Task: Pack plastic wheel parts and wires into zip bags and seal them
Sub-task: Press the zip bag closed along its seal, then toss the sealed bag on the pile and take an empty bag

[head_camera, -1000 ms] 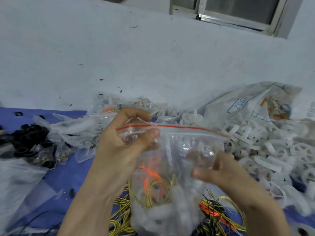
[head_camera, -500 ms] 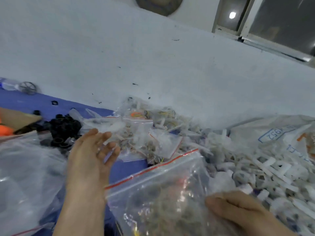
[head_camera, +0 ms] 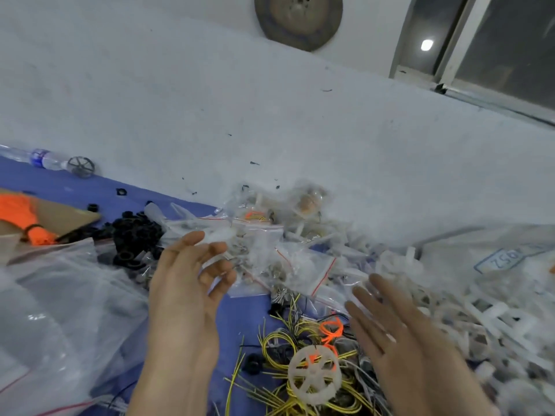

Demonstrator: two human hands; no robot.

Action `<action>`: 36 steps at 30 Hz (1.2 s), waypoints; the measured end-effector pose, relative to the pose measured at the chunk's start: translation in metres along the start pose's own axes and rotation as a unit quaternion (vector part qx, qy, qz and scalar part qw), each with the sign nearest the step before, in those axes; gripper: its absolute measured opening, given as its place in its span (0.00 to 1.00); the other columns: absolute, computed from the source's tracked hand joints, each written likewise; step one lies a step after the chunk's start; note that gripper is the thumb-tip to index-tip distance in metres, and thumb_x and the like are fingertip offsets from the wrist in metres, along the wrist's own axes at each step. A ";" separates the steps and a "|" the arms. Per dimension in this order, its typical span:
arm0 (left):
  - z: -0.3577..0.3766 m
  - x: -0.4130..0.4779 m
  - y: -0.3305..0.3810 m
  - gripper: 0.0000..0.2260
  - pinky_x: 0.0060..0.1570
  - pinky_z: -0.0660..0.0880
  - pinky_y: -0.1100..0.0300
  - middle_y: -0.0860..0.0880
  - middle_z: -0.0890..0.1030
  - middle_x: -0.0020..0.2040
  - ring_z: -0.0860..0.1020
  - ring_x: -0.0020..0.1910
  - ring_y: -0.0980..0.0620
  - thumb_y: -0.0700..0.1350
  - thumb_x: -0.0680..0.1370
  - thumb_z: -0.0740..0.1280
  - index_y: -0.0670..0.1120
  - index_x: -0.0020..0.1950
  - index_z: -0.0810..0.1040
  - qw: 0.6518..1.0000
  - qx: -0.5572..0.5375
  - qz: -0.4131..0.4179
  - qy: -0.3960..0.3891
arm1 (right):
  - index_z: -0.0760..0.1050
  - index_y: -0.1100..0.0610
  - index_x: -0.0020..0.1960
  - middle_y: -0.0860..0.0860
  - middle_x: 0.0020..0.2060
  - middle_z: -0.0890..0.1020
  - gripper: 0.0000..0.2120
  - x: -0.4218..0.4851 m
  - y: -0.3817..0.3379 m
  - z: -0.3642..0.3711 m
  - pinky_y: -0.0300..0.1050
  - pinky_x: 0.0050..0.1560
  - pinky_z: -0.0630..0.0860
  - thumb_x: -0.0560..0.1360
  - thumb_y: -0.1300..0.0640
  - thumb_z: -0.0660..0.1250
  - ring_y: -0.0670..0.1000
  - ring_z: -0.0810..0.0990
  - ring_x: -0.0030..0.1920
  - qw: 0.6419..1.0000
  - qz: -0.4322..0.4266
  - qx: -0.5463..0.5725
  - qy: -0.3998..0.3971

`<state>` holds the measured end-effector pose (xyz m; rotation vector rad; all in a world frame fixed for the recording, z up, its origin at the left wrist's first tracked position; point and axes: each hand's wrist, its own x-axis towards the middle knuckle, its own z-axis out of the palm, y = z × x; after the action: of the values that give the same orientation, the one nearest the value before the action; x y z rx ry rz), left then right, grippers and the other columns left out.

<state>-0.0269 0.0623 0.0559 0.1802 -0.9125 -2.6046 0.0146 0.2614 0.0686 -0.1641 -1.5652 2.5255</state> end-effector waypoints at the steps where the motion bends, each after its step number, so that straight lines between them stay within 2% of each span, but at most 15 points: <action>1: 0.004 -0.003 0.001 0.06 0.28 0.75 0.65 0.53 0.80 0.30 0.75 0.26 0.57 0.40 0.79 0.59 0.49 0.47 0.74 1.000 0.008 -0.001 -0.010 | 0.79 0.56 0.57 0.57 0.52 0.84 0.26 -0.003 0.000 -0.004 0.56 0.48 0.81 0.59 0.53 0.68 0.57 0.81 0.53 1.000 0.012 -0.023 -0.018; 5: 0.029 -0.031 -0.005 0.06 0.29 0.73 0.62 0.48 0.80 0.31 0.74 0.27 0.51 0.37 0.78 0.60 0.45 0.45 0.75 0.989 0.084 -0.027 -0.120 | 0.82 0.46 0.51 0.50 0.48 0.85 0.19 -0.012 -0.003 -0.008 0.50 0.51 0.76 0.60 0.47 0.71 0.49 0.83 0.52 0.968 0.003 -0.228 -0.106; 8: 0.042 -0.056 -0.019 0.06 0.32 0.75 0.64 0.49 0.81 0.36 0.77 0.31 0.55 0.40 0.78 0.62 0.49 0.47 0.77 0.925 0.268 -0.042 -0.266 | 0.79 0.38 0.53 0.43 0.48 0.84 0.11 -0.008 0.007 -0.012 0.45 0.54 0.75 0.70 0.44 0.68 0.42 0.81 0.52 0.878 0.004 -0.448 -0.168; 11: 0.016 -0.053 -0.043 0.09 0.39 0.74 0.69 0.59 0.77 0.46 0.76 0.40 0.68 0.52 0.77 0.62 0.59 0.57 0.72 0.758 0.555 -0.006 -0.342 | 0.71 0.32 0.55 0.38 0.51 0.80 0.11 -0.004 0.013 -0.025 0.39 0.57 0.73 0.72 0.40 0.64 0.35 0.77 0.52 0.770 0.037 -0.589 -0.243; 12: -0.003 -0.042 -0.048 0.15 0.49 0.74 0.63 0.59 0.75 0.54 0.75 0.50 0.66 0.55 0.77 0.61 0.59 0.64 0.68 0.676 0.654 0.021 -0.338 | 0.70 0.29 0.53 0.35 0.51 0.79 0.12 -0.006 0.011 -0.026 0.36 0.55 0.72 0.69 0.33 0.62 0.32 0.76 0.51 0.754 0.053 -0.604 -0.254; 14: -0.049 -0.013 -0.042 0.24 0.67 0.62 0.42 0.49 0.66 0.71 0.63 0.71 0.46 0.55 0.78 0.60 0.56 0.72 0.59 0.520 0.811 0.042 -0.266 | 0.70 0.27 0.52 0.34 0.50 0.78 0.23 -0.007 0.006 -0.027 0.39 0.57 0.72 0.57 0.26 0.59 0.33 0.75 0.52 0.761 0.053 -0.593 -0.255; 17: -0.115 0.027 -0.018 0.27 0.66 0.49 0.29 0.44 0.48 0.78 0.44 0.75 0.34 0.55 0.80 0.57 0.57 0.76 0.51 0.425 0.900 -0.008 -0.096 | 0.68 0.28 0.53 0.30 0.47 0.77 0.29 -0.009 0.002 -0.026 0.40 0.52 0.71 0.52 0.26 0.58 0.34 0.75 0.51 0.777 0.024 -0.571 -0.264; 20: -0.159 0.044 -0.002 0.21 0.65 0.64 0.39 0.39 0.61 0.70 0.63 0.67 0.34 0.56 0.80 0.54 0.56 0.73 0.61 0.347 0.937 0.006 -0.042 | 0.69 0.33 0.56 0.35 0.49 0.78 0.28 -0.014 0.004 -0.022 0.43 0.54 0.71 0.56 0.29 0.59 0.37 0.75 0.52 0.777 0.023 -0.557 -0.292; 22: -0.169 0.049 0.004 0.18 0.60 0.71 0.48 0.42 0.70 0.64 0.72 0.59 0.38 0.56 0.80 0.57 0.54 0.69 0.67 0.363 0.929 0.035 -0.063 | 0.69 0.36 0.59 0.38 0.51 0.79 0.27 -0.017 0.006 -0.021 0.41 0.53 0.70 0.60 0.33 0.60 0.37 0.76 0.53 0.773 0.028 -0.558 -0.300; 25: -0.163 0.058 0.016 0.22 0.52 0.73 0.55 0.42 0.78 0.59 0.77 0.56 0.43 0.48 0.78 0.63 0.52 0.72 0.66 0.469 0.877 0.066 -0.082 | 0.70 0.37 0.60 0.38 0.51 0.79 0.21 -0.015 0.007 -0.023 0.37 0.50 0.70 0.67 0.37 0.61 0.36 0.75 0.52 0.775 0.019 -0.561 -0.288; 31: -0.151 0.060 0.027 0.16 0.58 0.69 0.62 0.46 0.78 0.62 0.76 0.60 0.49 0.44 0.77 0.67 0.49 0.65 0.75 0.547 0.815 0.093 -0.165 | 0.71 0.38 0.60 0.39 0.51 0.79 0.15 -0.012 0.010 -0.027 0.43 0.57 0.70 0.73 0.42 0.63 0.37 0.75 0.53 0.781 0.023 -0.562 -0.272; 32: -0.152 0.060 0.032 0.15 0.61 0.68 0.60 0.47 0.78 0.63 0.75 0.62 0.49 0.45 0.77 0.66 0.50 0.64 0.76 0.542 0.814 0.143 -0.153 | 0.71 0.38 0.59 0.40 0.50 0.79 0.15 -0.012 0.010 -0.027 0.44 0.59 0.70 0.73 0.43 0.63 0.38 0.75 0.53 0.783 0.024 -0.560 -0.269; 34: -0.155 0.068 0.045 0.17 0.72 0.54 0.47 0.48 0.69 0.71 0.63 0.72 0.45 0.51 0.78 0.64 0.55 0.66 0.72 0.421 0.876 0.232 -0.028 | 0.71 0.37 0.58 0.39 0.49 0.80 0.13 -0.011 0.011 -0.028 0.43 0.59 0.70 0.73 0.43 0.63 0.38 0.76 0.52 0.784 0.024 -0.559 -0.269; 35: -0.157 0.071 0.053 0.19 0.71 0.45 0.38 0.46 0.61 0.75 0.53 0.75 0.41 0.53 0.78 0.63 0.57 0.69 0.68 0.364 0.906 0.211 0.041 | 0.70 0.36 0.58 0.39 0.49 0.79 0.13 -0.010 0.011 -0.028 0.42 0.57 0.69 0.73 0.42 0.63 0.37 0.75 0.51 0.784 0.025 -0.559 -0.270; 36: -0.160 0.075 0.062 0.21 0.67 0.40 0.32 0.44 0.52 0.78 0.46 0.75 0.36 0.53 0.78 0.61 0.57 0.71 0.64 0.348 0.922 0.143 0.092 | 0.70 0.36 0.57 0.39 0.49 0.79 0.13 -0.010 0.012 -0.027 0.42 0.56 0.69 0.73 0.42 0.63 0.37 0.75 0.51 0.784 0.028 -0.558 -0.271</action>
<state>-0.0389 -0.1031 -0.0299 0.6653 -2.7240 0.0261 0.0284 0.2782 0.0460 0.4307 -3.1048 1.3304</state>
